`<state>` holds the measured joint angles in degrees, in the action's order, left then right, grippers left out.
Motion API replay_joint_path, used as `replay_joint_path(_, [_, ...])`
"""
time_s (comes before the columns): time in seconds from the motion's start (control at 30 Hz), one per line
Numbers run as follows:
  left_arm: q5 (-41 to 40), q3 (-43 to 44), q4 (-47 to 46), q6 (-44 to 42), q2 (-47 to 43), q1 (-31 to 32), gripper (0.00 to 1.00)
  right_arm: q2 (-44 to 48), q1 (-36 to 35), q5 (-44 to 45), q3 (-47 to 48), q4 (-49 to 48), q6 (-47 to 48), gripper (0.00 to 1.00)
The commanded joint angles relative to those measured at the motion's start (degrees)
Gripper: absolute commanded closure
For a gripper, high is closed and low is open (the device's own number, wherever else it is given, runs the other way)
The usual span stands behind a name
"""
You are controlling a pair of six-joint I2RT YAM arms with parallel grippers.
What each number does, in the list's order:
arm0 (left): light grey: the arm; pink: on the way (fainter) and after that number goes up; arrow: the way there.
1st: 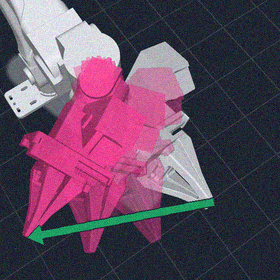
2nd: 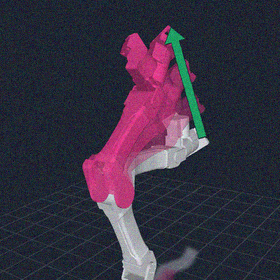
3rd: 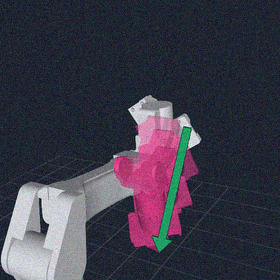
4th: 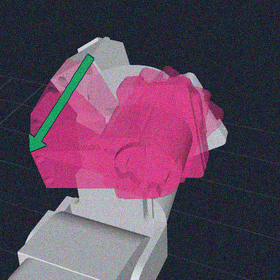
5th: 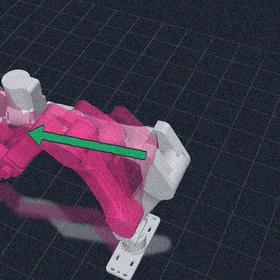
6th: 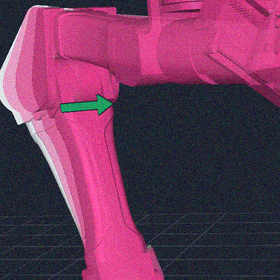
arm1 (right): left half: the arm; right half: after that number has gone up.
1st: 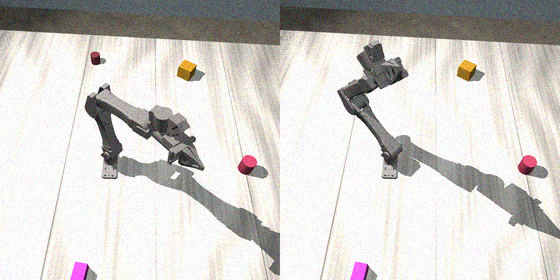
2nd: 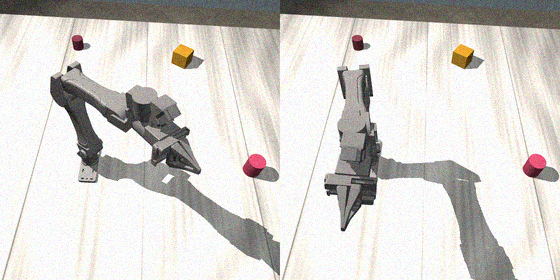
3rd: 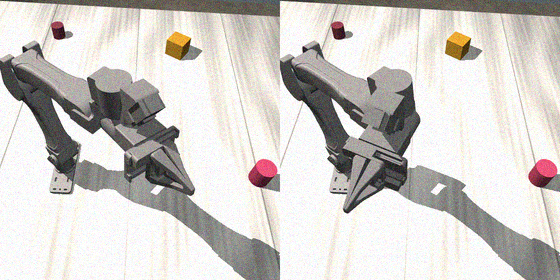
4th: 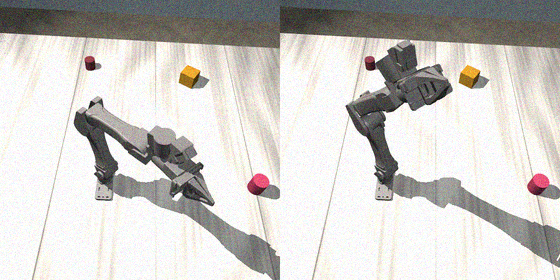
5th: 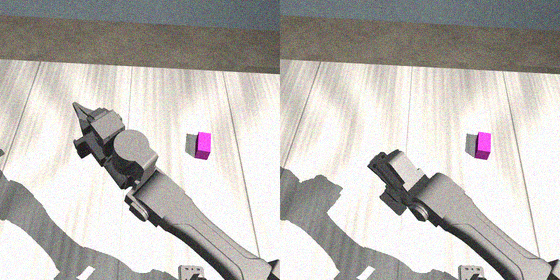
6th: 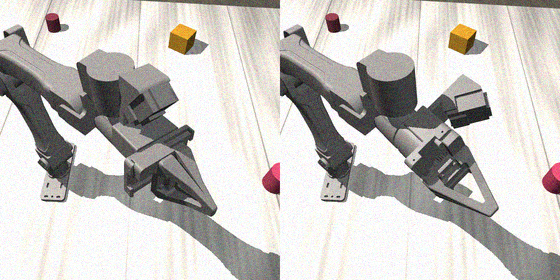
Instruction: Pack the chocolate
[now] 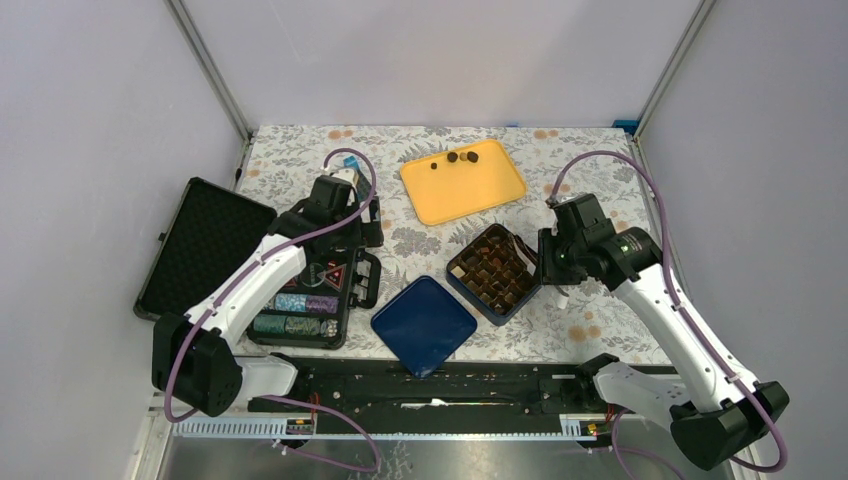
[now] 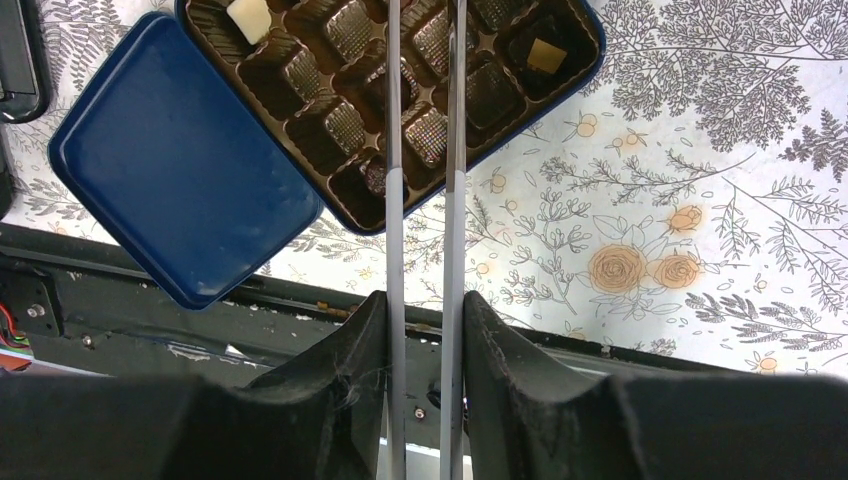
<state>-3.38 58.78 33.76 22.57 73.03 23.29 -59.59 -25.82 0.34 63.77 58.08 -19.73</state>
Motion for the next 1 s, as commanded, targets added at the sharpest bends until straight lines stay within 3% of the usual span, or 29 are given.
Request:
replay_joint_path(0.0, [0.48, 0.1, -2.58, 0.93, -1.22, -0.09, 0.01, 1.58, -0.18, -0.68, 2.2, 2.4, -0.51, 0.84])
replay_joint_path(0.17, [1.42, 0.1, -3.49, 1.16, 0.2, -0.07, 0.01, 0.06, -0.2, 3.3, 5.32, 3.21, 1.06, 0.83])
replay_joint_path(0.37, [0.89, -0.43, -3.44, 1.0, -0.07, -0.08, 0.01, -2.44, -0.2, 1.4, 6.02, -0.26, 0.6, 0.82])
replay_joint_path(0.97, [0.66, 1.23, -3.63, 0.53, 2.51, -0.07, 0.01, -5.21, -0.15, 4.58, 0.68, -3.11, 2.68, 0.8])
